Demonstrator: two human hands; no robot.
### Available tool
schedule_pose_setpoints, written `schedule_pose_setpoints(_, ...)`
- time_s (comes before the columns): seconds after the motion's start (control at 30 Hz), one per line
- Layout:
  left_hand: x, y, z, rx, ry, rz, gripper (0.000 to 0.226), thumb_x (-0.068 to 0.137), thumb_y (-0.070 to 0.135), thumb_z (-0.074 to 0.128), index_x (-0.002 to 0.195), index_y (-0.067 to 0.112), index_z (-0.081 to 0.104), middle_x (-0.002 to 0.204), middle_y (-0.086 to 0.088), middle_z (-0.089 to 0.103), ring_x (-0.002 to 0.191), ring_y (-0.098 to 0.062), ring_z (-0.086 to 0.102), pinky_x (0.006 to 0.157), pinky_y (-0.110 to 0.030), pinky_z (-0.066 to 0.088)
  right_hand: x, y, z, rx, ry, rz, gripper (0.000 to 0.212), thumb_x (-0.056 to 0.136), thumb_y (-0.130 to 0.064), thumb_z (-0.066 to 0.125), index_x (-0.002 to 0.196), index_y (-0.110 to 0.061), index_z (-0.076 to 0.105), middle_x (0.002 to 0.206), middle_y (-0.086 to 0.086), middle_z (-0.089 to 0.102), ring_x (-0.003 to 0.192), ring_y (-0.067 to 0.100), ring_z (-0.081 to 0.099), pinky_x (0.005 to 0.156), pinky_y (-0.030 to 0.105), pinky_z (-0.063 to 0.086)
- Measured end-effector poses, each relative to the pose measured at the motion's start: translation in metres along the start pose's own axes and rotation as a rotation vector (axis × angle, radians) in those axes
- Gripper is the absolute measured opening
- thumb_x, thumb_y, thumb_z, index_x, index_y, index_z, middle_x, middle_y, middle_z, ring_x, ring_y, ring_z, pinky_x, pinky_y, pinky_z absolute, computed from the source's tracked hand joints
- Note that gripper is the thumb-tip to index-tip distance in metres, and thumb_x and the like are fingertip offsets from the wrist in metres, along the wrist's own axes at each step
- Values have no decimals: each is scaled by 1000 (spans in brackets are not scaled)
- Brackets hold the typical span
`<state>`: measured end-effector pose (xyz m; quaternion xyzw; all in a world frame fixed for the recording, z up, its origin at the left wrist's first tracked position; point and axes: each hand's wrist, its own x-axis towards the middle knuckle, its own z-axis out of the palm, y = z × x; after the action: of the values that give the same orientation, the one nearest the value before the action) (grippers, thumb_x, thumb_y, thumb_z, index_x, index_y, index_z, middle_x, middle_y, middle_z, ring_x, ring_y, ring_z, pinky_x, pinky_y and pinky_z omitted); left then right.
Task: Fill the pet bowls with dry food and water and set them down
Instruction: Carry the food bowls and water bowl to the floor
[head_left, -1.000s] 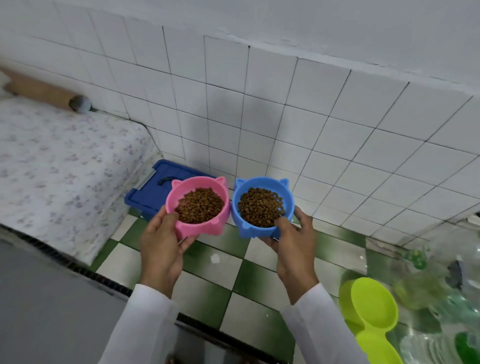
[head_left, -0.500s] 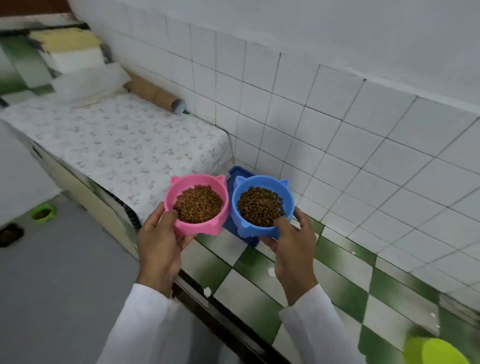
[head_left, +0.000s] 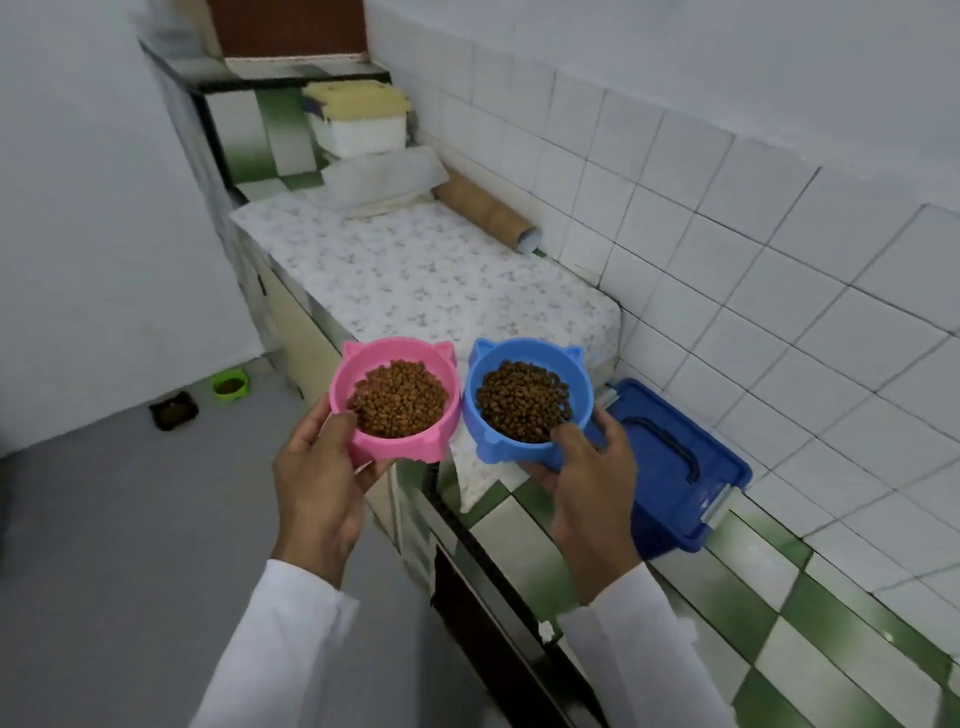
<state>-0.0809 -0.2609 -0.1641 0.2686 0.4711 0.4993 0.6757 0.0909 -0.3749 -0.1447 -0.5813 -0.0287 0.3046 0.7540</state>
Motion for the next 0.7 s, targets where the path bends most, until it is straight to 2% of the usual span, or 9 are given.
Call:
schedule_pose_setpoints(0.1, 18, 17, -24, -10, 46, 21, 36, 100, 7, 58, 133, 20, 68, 117, -5, 76, 103, -26, 75, 78, -43, 63, -3, 12, 34, -11, -65, 25, 50, 94, 1, 61, 138, -19, 54, 110, -2, 61, 96, 22, 70, 68, 43, 63)
schedule_pose_setpoints(0.2, 35, 31, -46, -29, 97, 36, 37, 101, 7, 57, 135, 18, 67, 116, -6, 76, 102, -26, 75, 78, -44, 63, -4, 24, 66, -33, -120, 53, 51, 93, 0, 63, 138, -22, 54, 111, 3, 64, 97, 23, 71, 73, 47, 64)
schedule_pose_setpoints(0.3, 50, 43, -67, -49, 151, 64, 36, 101, 7, 56, 133, 18, 68, 116, -6, 76, 101, -27, 74, 74, -41, 63, -3, 39, 98, -44, -167, 81, 52, 92, 0, 64, 137, -23, 55, 115, 9, 68, 96, 21, 73, 72, 43, 64)
schedule_pose_setpoints(0.43, 72, 57, -92, -83, 219, 105, 37, 100, 6, 54, 132, 19, 68, 115, -7, 75, 95, -25, 73, 67, -36, 61, -2, 56, 139, -61, -235, 122, 51, 90, 3, 64, 134, -22, 57, 111, 8, 70, 94, 21, 74, 68, 40, 63)
schedule_pose_setpoints(0.53, 90, 68, -110, -98, 281, 133, 38, 100, 6, 54, 132, 20, 68, 113, -7, 76, 91, -25, 74, 66, -36, 61, 2, 72, 172, -78, -273, 154, 51, 88, 4, 65, 133, -21, 57, 110, 11, 70, 93, 25, 75, 70, 45, 64)
schedule_pose_setpoints(0.63, 112, 80, -126, -125, 338, 159, 37, 101, 6, 54, 131, 20, 68, 112, -7, 76, 96, -27, 73, 69, -39, 62, 7, 88, 208, -117, -325, 175, 50, 88, 4, 65, 130, -22, 58, 114, 11, 70, 96, 27, 74, 74, 50, 63)
schedule_pose_setpoints(0.7, 125, 87, -135, -131, 372, 174, 36, 101, 7, 54, 131, 20, 69, 114, -7, 76, 101, -29, 73, 73, -42, 63, 10, 95, 232, -113, -372, 188, 46, 88, 6, 62, 124, -23, 60, 115, 8, 69, 98, 25, 74, 73, 48, 64)
